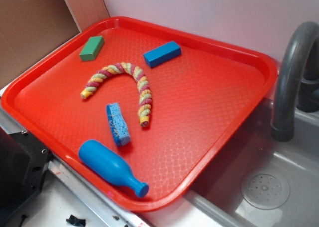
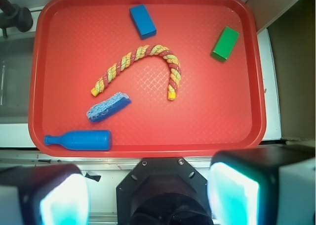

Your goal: Grab the blue sponge.

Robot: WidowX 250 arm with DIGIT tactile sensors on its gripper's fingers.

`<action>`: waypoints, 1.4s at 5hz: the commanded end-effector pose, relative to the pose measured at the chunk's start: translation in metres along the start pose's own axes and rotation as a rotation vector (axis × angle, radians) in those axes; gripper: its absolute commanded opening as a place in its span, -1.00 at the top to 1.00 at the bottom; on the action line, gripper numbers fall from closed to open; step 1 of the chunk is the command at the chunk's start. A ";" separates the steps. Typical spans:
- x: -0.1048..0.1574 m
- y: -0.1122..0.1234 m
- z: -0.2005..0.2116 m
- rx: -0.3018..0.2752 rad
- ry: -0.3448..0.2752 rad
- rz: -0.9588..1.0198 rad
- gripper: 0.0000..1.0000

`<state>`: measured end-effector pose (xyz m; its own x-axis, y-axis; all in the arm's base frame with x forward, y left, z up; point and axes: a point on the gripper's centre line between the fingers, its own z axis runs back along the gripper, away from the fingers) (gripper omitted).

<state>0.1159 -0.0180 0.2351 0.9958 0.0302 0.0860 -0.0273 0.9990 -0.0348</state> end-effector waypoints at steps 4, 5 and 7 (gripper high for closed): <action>0.015 -0.030 -0.043 0.028 -0.169 0.426 -1.00; 0.022 -0.034 -0.069 0.008 -0.186 0.644 -1.00; 0.043 -0.042 -0.125 -0.084 -0.146 0.729 -1.00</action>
<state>0.1635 -0.0643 0.1071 0.7111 0.6913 0.1282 -0.6684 0.7213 -0.1813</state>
